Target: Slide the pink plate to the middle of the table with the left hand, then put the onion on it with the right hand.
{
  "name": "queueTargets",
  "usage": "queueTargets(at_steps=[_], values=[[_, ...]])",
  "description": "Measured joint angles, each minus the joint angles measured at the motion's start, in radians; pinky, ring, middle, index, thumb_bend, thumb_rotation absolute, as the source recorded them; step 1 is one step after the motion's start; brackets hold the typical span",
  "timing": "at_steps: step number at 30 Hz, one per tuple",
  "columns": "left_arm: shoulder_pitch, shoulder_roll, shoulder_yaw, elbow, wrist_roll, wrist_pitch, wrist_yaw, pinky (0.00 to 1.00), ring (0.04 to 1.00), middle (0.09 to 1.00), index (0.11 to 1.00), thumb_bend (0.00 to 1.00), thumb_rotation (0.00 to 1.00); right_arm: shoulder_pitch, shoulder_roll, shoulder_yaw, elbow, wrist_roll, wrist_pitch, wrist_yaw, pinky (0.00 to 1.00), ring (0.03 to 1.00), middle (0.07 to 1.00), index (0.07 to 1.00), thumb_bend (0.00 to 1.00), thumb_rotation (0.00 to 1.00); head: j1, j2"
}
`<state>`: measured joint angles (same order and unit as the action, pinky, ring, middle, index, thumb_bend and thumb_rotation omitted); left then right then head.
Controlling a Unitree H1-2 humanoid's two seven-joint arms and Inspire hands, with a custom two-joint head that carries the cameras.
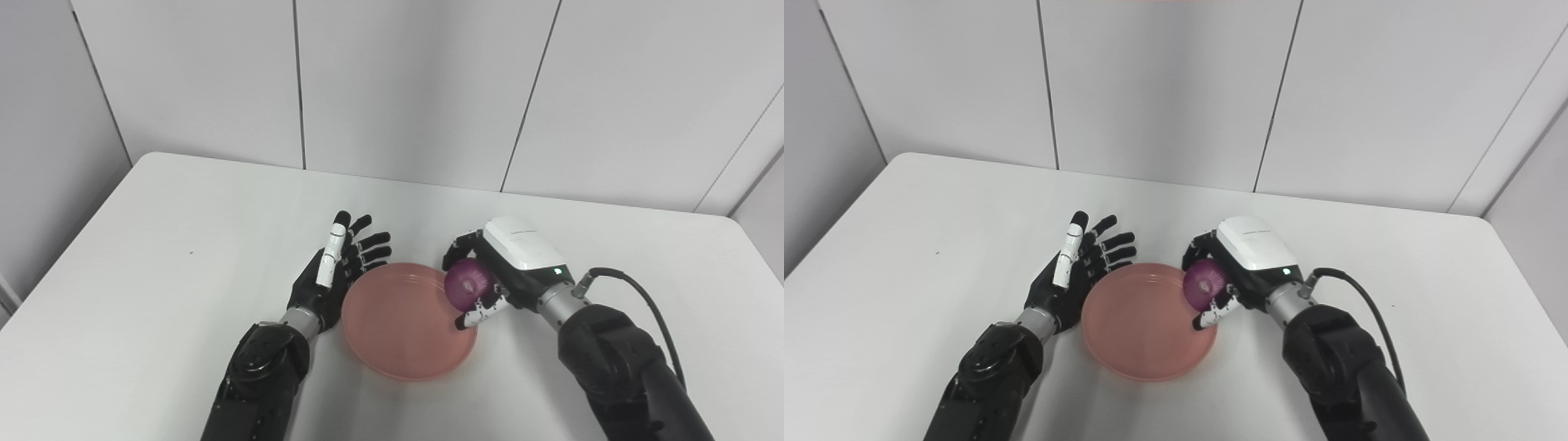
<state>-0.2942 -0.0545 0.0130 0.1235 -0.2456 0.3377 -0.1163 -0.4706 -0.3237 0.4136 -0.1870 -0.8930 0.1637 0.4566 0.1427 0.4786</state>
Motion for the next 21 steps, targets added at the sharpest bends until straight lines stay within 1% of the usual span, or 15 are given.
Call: queueTargets(at_steps=[6, 9, 11, 16, 18, 21], values=[[0.001, 0.000, 0.004, 0.003, -0.001, -0.004, -0.002, 0.77, 0.780, 0.782, 0.908, 0.63, 0.98, -0.011, 0.056, 0.024, 0.030, -0.011, -0.015, -0.033, 0.31, 0.388, 0.486, 0.532, 0.51, 0.00, -0.005, -0.005], [0.001, 0.001, 0.003, 0.006, -0.001, -0.008, -0.008, 0.77, 0.780, 0.777, 0.905, 0.64, 0.98, -0.019, 0.074, 0.049, 0.034, -0.021, -0.019, -0.033, 0.36, 0.432, 0.500, 0.493, 0.52, 0.00, -0.005, -0.006], [0.000, 0.001, 0.003, 0.007, -0.001, -0.009, -0.009, 0.77, 0.780, 0.776, 0.899, 0.64, 0.98, -0.028, 0.080, 0.059, 0.041, -0.021, -0.038, -0.036, 0.37, 0.442, 0.510, 0.481, 0.52, 0.00, -0.005, -0.008], [0.000, 0.002, 0.002, 0.007, 0.001, -0.009, -0.009, 0.78, 0.790, 0.784, 0.899, 0.64, 0.99, -0.036, 0.099, 0.069, 0.058, -0.022, -0.040, -0.035, 0.35, 0.427, 0.541, 0.470, 0.51, 0.00, -0.003, -0.006], [0.000, 0.003, 0.001, 0.007, 0.001, -0.009, -0.009, 0.79, 0.795, 0.790, 0.905, 0.63, 0.99, -0.036, 0.103, 0.077, 0.068, -0.025, -0.040, -0.029, 0.35, 0.427, 0.539, 0.476, 0.51, 0.00, -0.002, -0.006], [0.000, 0.004, 0.001, 0.006, 0.001, -0.010, -0.010, 0.79, 0.794, 0.792, 0.907, 0.63, 0.99, -0.036, 0.107, 0.084, 0.082, -0.028, -0.041, -0.029, 0.31, 0.414, 0.515, 0.498, 0.51, 0.00, 0.000, -0.003]])
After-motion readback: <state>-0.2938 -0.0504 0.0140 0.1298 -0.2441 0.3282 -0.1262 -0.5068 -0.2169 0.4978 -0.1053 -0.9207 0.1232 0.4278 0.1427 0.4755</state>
